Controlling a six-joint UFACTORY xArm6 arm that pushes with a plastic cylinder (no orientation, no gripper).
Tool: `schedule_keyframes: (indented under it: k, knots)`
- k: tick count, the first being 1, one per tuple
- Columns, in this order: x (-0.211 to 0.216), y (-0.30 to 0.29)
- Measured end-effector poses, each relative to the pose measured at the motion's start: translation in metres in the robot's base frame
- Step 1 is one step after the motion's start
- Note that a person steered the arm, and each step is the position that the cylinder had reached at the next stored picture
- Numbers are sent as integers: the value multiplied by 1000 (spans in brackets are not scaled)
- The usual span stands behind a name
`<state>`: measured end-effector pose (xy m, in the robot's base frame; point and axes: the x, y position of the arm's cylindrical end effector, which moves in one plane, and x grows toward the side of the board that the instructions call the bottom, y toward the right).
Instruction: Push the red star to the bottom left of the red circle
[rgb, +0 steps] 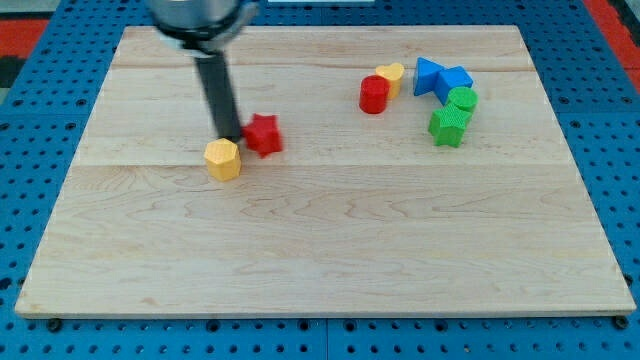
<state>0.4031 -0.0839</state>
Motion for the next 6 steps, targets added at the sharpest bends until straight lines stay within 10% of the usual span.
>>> schedule_keyframes:
  k: [6]
  knots:
    - [13,90]
